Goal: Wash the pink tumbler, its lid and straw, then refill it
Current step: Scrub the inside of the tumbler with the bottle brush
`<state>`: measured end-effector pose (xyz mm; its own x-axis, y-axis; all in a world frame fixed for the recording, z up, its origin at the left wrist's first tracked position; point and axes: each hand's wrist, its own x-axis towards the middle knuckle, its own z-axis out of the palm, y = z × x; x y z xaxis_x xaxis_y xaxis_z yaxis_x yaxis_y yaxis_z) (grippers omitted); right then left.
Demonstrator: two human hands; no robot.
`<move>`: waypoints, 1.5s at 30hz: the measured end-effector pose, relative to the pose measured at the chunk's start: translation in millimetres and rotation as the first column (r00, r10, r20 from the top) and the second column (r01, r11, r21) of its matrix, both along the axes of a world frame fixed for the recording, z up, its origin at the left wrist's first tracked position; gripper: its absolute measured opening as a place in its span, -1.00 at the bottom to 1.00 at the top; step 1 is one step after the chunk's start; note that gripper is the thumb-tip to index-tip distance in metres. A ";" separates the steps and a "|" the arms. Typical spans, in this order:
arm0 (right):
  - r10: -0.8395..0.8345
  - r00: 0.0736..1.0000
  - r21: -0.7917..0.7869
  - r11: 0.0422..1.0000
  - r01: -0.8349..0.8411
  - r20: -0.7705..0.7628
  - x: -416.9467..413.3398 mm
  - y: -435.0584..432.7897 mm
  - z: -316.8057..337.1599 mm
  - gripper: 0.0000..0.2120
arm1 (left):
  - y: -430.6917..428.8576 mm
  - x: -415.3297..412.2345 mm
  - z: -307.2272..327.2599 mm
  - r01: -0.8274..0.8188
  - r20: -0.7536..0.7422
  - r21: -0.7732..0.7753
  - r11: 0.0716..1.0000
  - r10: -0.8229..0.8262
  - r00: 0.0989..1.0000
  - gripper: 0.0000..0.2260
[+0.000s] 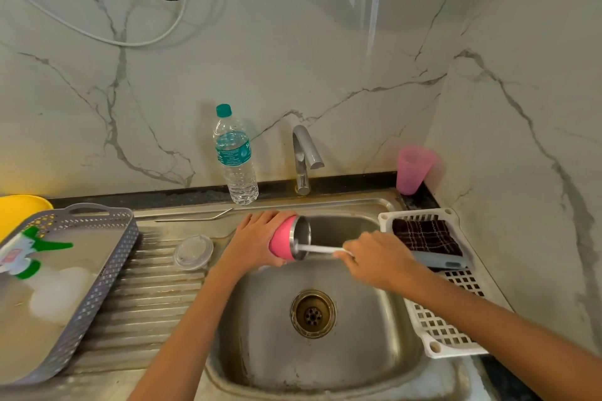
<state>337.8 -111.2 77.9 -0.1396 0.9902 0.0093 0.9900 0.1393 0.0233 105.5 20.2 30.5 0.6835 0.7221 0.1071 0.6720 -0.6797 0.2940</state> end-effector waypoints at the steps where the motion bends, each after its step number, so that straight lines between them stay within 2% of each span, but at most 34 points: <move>1: 0.030 0.999 0.009 1.000 -0.030 -0.023 -5.5 -2.3 1.5 -0.55 | 0.2 -0.6 -2.0 -0.009 0.001 -0.009 1.000 0.009 1.000 -0.12; 4: 0.015 0.999 0.060 0.998 -0.012 -0.042 -0.1 8.1 10.7 -0.56 | -5.0 -3.1 -8.0 -0.021 0.030 -0.042 0.999 0.023 0.999 -0.13; 7: -0.055 0.997 0.039 0.998 0.057 -0.053 12.7 15.0 1.6 -0.56 | -7.9 -2.5 -4.9 0.014 0.058 -0.044 0.999 -0.011 0.998 -0.13; 10: 0.026 0.999 -0.002 1.000 -0.027 -0.024 0.8 -0.2 -9.1 -0.56 | -8.2 -1.7 -1.1 0.024 0.071 -0.034 0.999 -0.022 0.997 -0.14; 12: 0.102 0.995 0.046 0.994 -0.101 -0.009 -5.0 -6.5 -2.7 -0.59 | -11.3 -3.2 -5.6 0.019 0.041 -0.041 0.999 -0.018 0.999 -0.14; 15: 0.041 0.996 0.118 0.992 -0.051 0.082 7.1 7.2 9.0 -0.57 | -16.6 -3.8 -9.8 0.031 0.050 -0.044 0.999 -0.029 0.998 -0.15; 18: -0.025 0.999 0.039 0.999 0.024 0.044 6.8 7.5 0.1 -0.54 | -16.8 3.5 -1.4 0.049 0.087 -0.026 0.998 -0.047 0.995 -0.14; 20: 0.037 0.999 -0.020 0.999 -0.036 0.021 -7.9 -1.1 -0.1 -0.56 | -16.6 7.5 0.5 0.035 0.106 -0.058 0.998 -0.029 0.994 -0.14; 22: 0.083 0.997 0.017 0.996 -0.083 -0.007 -13.8 -0.2 8.6 -0.58 | -17.5 6.7 -3.9 0.015 0.096 -0.089 0.996 -0.007 0.995 -0.14; 27: -0.016 1.000 0.005 1.000 0.016 -0.019 5.0 18.4 5.0 -0.54 | -16.2 8.0 -0.2 0.035 0.088 -0.064 0.997 -0.029 0.996 -0.13; 30: 0.056 0.998 -0.029 0.998 -0.057 -0.016 -11.1 6.6 -1.9 -0.56 | -15.3 11.1 1.5 0.028 0.078 -0.039 0.999 -0.025 0.997 -0.13; 32: 0.112 0.994 0.041 0.993 -0.111 -0.021 -15.0 6.1 5.1 -0.57 | -16.8 7.3 -4.8 0.006 0.051 -0.051 0.999 -0.003 0.999 -0.13; 34: 0.091 0.996 0.068 0.994 -0.090 -0.007 -7.8 15.4 11.5 -0.56 | -17.3 3.4 -8.3 0.005 0.036 -0.061 0.998 -0.003 0.999 -0.13; 38: -0.025 0.999 -0.009 1.000 0.024 -0.047 0.0 19.8 1.2 -0.56 | -15.9 4.1 0.6 0.040 0.043 -0.034 0.999 -0.039 0.998 -0.13; 40: 0.013 0.998 -0.054 0.998 -0.016 -0.053 -12.2 8.6 -4.1 -0.56 | -15.9 4.2 1.8 0.033 0.059 -0.045 0.998 -0.030 0.998 -0.13; 42: 0.064 0.995 -0.027 0.997 -0.066 -0.077 -20.2 2.1 -0.7 -0.57 | -17.6 1.5 -1.7 0.020 0.076 -0.082 0.996 -0.014 0.997 -0.13; 45: 0.041 0.998 -0.005 0.999 -0.041 -0.051 -9.2 13.6 11.0 -0.56 | -18.3 -2.5 -6.8 0.025 0.075 -0.129 0.991 -0.015 0.997 -0.14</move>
<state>328.6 -97.5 88.8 -0.1794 0.9837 0.0115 0.9833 0.1797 -0.0282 103.0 1.9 23.7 0.6915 0.7195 0.0643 0.6319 -0.6456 0.4289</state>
